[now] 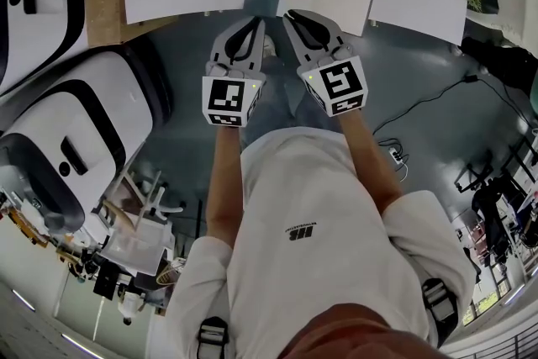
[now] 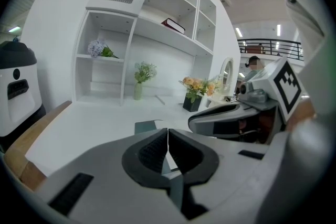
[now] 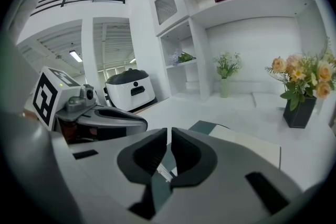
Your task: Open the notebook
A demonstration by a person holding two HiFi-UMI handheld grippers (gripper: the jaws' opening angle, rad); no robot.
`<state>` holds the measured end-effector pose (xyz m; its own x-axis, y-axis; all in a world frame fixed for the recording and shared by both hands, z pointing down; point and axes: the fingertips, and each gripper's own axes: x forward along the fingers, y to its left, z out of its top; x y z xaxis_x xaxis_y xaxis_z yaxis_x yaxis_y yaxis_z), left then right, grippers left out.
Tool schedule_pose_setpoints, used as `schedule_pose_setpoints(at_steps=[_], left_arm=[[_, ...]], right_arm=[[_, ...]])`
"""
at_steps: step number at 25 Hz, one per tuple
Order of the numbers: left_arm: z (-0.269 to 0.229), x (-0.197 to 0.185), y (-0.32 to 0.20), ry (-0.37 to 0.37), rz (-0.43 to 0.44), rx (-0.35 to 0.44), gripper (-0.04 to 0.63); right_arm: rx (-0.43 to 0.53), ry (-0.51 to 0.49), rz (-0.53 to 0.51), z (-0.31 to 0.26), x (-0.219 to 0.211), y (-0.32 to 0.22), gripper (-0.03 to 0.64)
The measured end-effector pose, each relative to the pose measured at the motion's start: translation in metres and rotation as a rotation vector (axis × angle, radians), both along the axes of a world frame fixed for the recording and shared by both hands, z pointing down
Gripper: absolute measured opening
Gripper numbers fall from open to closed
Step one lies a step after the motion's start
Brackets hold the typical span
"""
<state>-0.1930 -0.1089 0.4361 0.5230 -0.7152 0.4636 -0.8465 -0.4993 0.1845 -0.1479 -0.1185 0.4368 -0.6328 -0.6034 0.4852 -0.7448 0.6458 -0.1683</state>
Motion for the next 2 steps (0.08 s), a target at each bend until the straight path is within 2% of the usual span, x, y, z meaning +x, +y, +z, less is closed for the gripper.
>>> schedule_pose_setpoints(at_steps=[2], left_arm=[[-0.0027,0.0025,0.0017,0.001,-0.001,0.004,0.000]], right_arm=[[0.000,0.002,-0.001,-0.0020,0.0029,0.0024,0.017]])
